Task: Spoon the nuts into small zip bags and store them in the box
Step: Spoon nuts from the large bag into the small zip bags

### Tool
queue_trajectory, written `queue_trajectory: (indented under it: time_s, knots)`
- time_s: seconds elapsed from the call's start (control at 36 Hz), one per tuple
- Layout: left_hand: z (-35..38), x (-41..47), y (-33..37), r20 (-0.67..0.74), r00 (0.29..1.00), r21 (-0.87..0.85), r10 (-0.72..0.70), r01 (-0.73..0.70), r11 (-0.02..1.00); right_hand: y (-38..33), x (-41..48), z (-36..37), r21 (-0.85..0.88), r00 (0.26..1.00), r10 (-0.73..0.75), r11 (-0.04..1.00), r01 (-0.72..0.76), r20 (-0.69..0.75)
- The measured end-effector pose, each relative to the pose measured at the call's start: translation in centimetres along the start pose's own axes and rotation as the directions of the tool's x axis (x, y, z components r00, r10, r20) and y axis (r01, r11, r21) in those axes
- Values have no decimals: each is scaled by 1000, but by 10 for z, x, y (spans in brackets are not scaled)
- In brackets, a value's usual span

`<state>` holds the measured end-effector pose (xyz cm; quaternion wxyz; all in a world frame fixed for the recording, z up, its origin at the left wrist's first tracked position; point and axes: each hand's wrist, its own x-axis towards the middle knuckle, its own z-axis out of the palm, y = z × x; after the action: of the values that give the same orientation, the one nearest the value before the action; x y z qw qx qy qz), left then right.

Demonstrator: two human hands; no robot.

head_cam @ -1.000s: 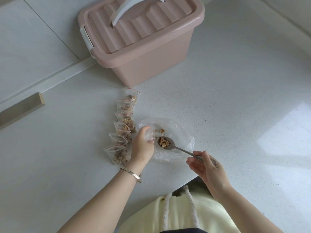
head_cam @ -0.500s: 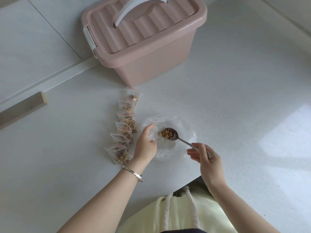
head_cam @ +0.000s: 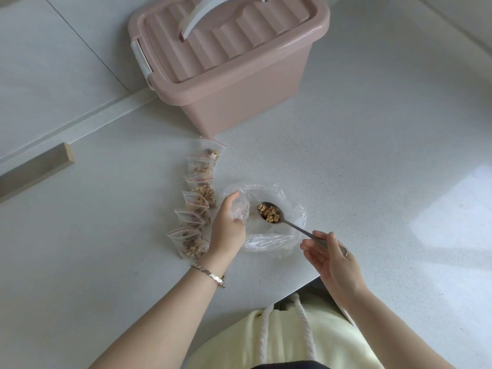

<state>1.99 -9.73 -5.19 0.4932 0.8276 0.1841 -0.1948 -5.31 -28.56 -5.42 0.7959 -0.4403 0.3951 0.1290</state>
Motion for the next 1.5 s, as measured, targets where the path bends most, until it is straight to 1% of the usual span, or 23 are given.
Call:
queue_trajectory:
  time_s: [0.08, 0.17, 0.28, 0.42, 0.53, 0.64, 0.75, 0.86, 0.97, 1.06, 1.11, 1.19, 1.25, 1.31, 1.36, 1.39, 1.44, 1.5]
  knots:
    - [0, -1, 1, -8, 1000, 25, -8, 8, 1000, -8, -1, -7, -30, 1000, -31, 999, 30, -7]
    - [0, -2, 5, -20, 1000, 49, -9, 10, 999, -15, -2, -10, -163, 995, -99, 982, 96, -10]
    - [2, -4, 9, 8, 1000, 52, -25, 25, 998, -18, -3, -4, -327, 984, -175, 930, 169, 9]
    - [1, -4, 11, -3, 1000, 12, 5, -5, 1000, -15, -1, 9, -409, 974, -226, 886, 218, 28]
    - [0, -5, 12, -17, 1000, -26, -11, 10, 1000, -11, 1, 15, -443, 973, -222, 867, 226, 61]
    - [0, -8, 16, 23, 1000, -41, 1, 0, 999, -8, 3, 16, -422, 978, -198, 883, 205, 60]
    - [1, -8, 16, 56, 998, -35, -5, 7, 999, -9, 3, 10, -326, 992, -125, 937, 128, 27]
    - [6, -4, 16, 38, 999, -33, 28, -26, 999, -12, 1, 0, -247, 995, -99, 964, 96, 1]
    - [12, 1, 24, 14, 998, -45, 69, -68, 997, -22, -3, -10, -172, 992, -128, 977, 125, -5]
    - [18, 5, 32, 13, 998, -46, 68, -67, 997, -33, -6, -14, -125, 985, -173, 977, 171, -6]
    - [23, 6, 36, 36, 996, -33, 77, -76, 997, -39, -9, -14, -103, 977, -215, 972, 213, -6]
    - [23, 3, 45, 122, 986, -10, 111, -110, 994, -48, -14, -12, -88, 960, -280, 956, 278, -7]
    - [17, -2, 52, 146, 978, 18, 151, -155, 988, -51, -16, -11, -102, 948, -318, 943, 316, -7]
    - [7, -9, 55, 110, 969, 70, 222, -231, 971, -53, -17, -9, -132, 940, -341, 932, 338, 1]
    - [-5, -19, 52, 38, 955, 133, 294, -297, 946, -52, -18, -5, -171, 936, -352, 921, 350, 17]
    - [-12, -26, 47, -14, 943, 177, 334, -326, 929, -52, -18, -3, -191, 935, -355, 916, 353, 26]
    - [-24, -39, 29, -146, 893, 273, 425, -376, 885, -49, -19, 2, -220, 934, -355, 909, 355, 40]
    - [-31, -51, 2, -278, 849, 340, 449, -350, 873, -46, -20, 7, -233, 935, -351, 906, 354, 55]
